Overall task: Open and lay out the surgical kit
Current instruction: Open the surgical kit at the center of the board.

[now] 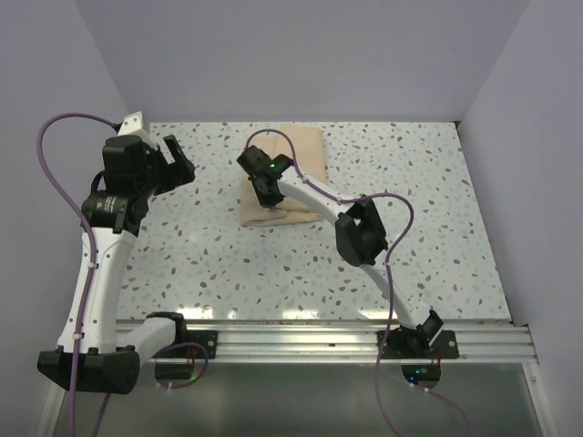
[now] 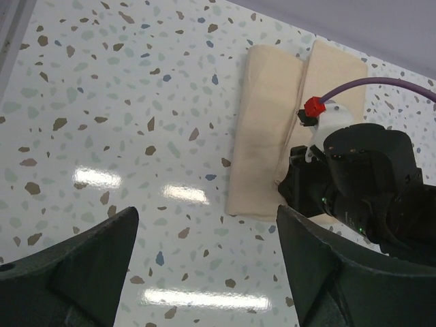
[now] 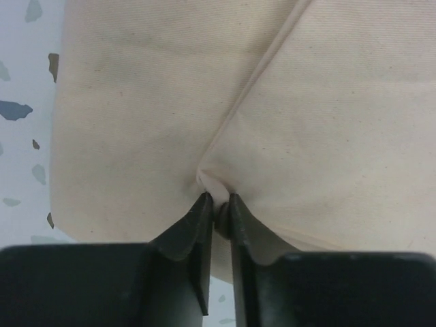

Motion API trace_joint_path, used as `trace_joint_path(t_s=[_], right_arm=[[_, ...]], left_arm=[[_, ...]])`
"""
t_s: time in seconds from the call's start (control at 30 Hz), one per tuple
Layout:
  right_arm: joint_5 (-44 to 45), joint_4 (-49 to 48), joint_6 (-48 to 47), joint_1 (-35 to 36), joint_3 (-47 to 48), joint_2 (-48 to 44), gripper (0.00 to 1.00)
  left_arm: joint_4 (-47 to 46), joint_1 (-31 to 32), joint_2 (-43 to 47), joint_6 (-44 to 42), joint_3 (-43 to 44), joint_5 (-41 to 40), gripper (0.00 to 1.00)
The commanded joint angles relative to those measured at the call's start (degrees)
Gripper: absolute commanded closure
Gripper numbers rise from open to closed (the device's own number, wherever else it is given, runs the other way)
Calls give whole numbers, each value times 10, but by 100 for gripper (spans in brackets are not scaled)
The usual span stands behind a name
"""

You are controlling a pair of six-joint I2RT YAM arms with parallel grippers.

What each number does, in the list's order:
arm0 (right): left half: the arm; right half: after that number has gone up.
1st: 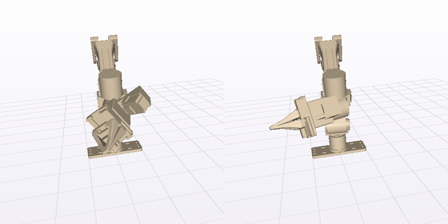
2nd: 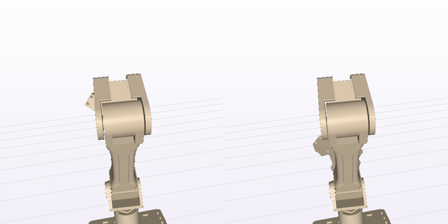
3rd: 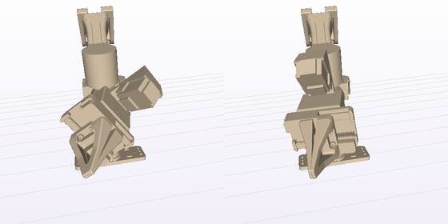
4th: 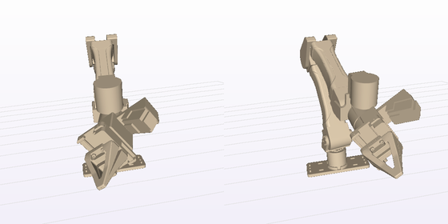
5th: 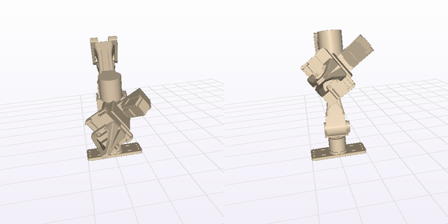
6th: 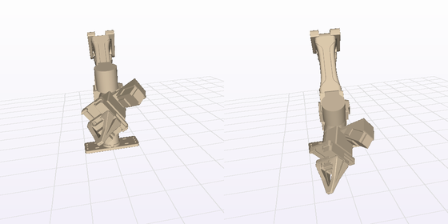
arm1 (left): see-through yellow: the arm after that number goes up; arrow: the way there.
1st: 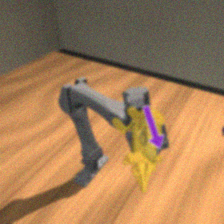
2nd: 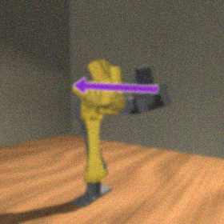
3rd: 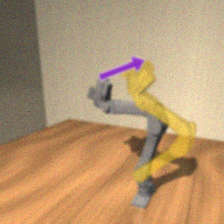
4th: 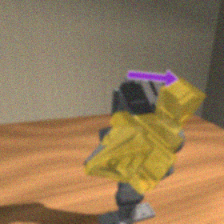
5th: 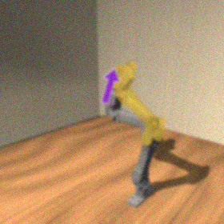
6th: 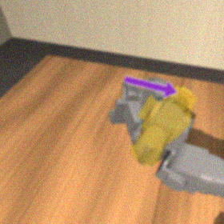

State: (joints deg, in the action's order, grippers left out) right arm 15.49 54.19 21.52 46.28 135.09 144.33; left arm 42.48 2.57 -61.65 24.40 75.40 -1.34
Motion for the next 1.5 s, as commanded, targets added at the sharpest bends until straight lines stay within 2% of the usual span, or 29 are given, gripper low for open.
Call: trace_joint_path(t_s=[0.0, 0.1, 0.2, 0.3, 0.43, 0.53, 0.7, 0.73, 0.83, 0.93, 0.97, 1.0, 1.03, 1.07, 1.1, 1.33, 1.47], right_arm=[[17, 18, 4, -7, 18, 0, 88], [17, 16, 9, -17, 18, -20, 99], [17, 14, 19, -28, 19, -55, 100], [22, 9, 34, -41, 3, -104, 100], [47, -8, 60, -65, -67, -182, 100], [84, -10, 84, -94, -139, -241, 100], [126, -8, 110, -154, -262, -307, 100], [135, -6, 112, -160, -278, -320, 100], [151, -1, 118, -182, -333, -340, 100], [162, 7, 121, -199, -369, -346, 100], [170, 12, 121, -209, -373, -348, 93], [174, 19, 123, -214, -382, -351, 56], [176, 21, 121, -220, -386, -353, 34], [189, 24, 124, -229, -388, -361, 4], [191, 27, 125, -234, -394, -367, 2], [193, 24, 114, -254, -411, -401, 2], [194, 28, 114, -255, -414, -410, 2]], left_arm=[[-18, -5, -9, -13, 5, -1, 14], [-27, -5, -22, -15, 12, 10, 30], [-39, -1, -54, -18, 27, 31, 51], [-45, 23, -89, -31, 51, 15, 54], [-40, 93, -159, -63, 96, -71, 54], [-36, 157, -220, -76, 123, -99, 53], [-36, 212, -309, -67, 138, -138, 50], [-39, 222, -321, -68, 138, -148, 43], [-44, 277, -380, -73, 144, -186, 29], [-37, 306, -443, -74, 167, -216, 21], [-36, 319, -457, -73, 173, -219, 19], [-37, 325, -480, -69, 183, -223, 16], [-37, 332, -492, -67, 189, -227, 10], [-34, 334, -502, -64, 201, -229, 7], [-33, 336, -521, -60, 206, -229, 0], [-27, 340, -588, -63, 230, -221, 1], [-25, 342, -609, -66, 238, -225, 16]])
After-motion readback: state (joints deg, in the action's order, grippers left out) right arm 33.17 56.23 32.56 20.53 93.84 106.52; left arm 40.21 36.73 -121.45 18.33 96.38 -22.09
